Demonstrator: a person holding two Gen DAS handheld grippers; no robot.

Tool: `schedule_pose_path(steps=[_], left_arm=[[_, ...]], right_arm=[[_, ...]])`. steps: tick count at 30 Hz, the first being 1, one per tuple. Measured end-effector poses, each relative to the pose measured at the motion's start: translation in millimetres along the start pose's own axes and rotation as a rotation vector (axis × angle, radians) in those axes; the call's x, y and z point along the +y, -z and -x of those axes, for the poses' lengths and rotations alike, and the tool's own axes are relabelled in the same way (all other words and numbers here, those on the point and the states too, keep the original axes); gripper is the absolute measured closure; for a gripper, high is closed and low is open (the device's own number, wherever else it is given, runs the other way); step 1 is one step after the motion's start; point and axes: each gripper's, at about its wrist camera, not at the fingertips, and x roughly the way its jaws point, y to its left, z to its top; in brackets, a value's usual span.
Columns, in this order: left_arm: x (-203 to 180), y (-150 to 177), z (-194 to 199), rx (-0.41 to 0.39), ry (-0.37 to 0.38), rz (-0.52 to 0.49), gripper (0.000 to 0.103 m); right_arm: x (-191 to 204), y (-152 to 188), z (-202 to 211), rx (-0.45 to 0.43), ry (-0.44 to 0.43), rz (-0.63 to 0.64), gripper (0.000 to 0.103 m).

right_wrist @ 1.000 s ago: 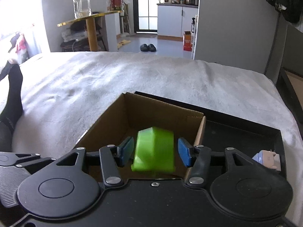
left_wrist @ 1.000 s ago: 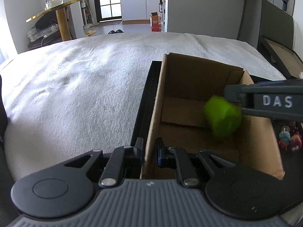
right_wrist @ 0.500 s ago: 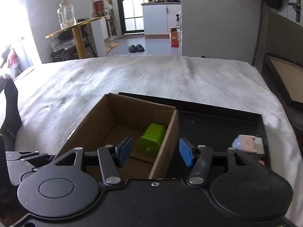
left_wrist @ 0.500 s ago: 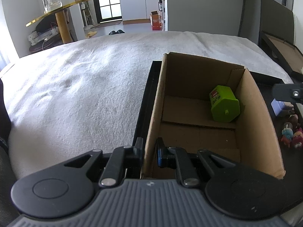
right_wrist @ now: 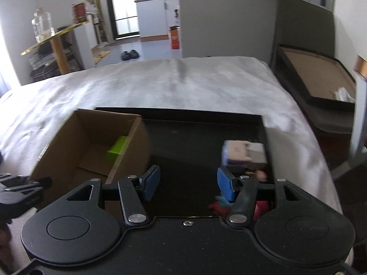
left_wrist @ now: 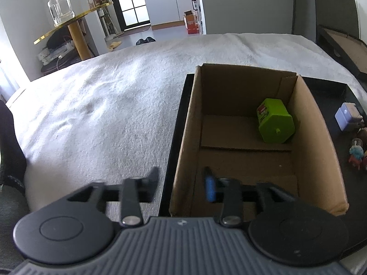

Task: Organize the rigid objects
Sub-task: 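Move the right gripper back to the pink pig figurine and close on it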

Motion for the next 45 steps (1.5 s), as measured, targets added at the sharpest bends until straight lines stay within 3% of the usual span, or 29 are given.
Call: schedule_pose_path(steps=[5,12,16,26,39,45], left_arm=[[-6,-2,3,-0.01,-0.023,-0.02,0.035],[-18,-3,6,-0.019,-0.04,-0.059,0.029],[-28,-4,6,-0.032,-0.043,-0.093,0.027],[-38,-5,-2,-0.013,-0.08,-0.131,0.025],[-38,-7,-7,0.0,-0.092,-0.123,0.025],[-37,-8,-6,-0.004,-0.085,-0.116,0.025]], right_arm=[[-27,12,-3,0.028,0.029,-0.079,0.047],[-58,31,-15,0.073,0.044,-0.168,0.047],[-73,40,-26,0.109,0.038,-0.234,0.048],[-97,53,-50,0.164,0.0,-0.348,0.062],[-102,46,-82,0.191,-0.03,-0.408,0.056],[-105,45,-81,0.184,-0.029,-0.415,0.058]])
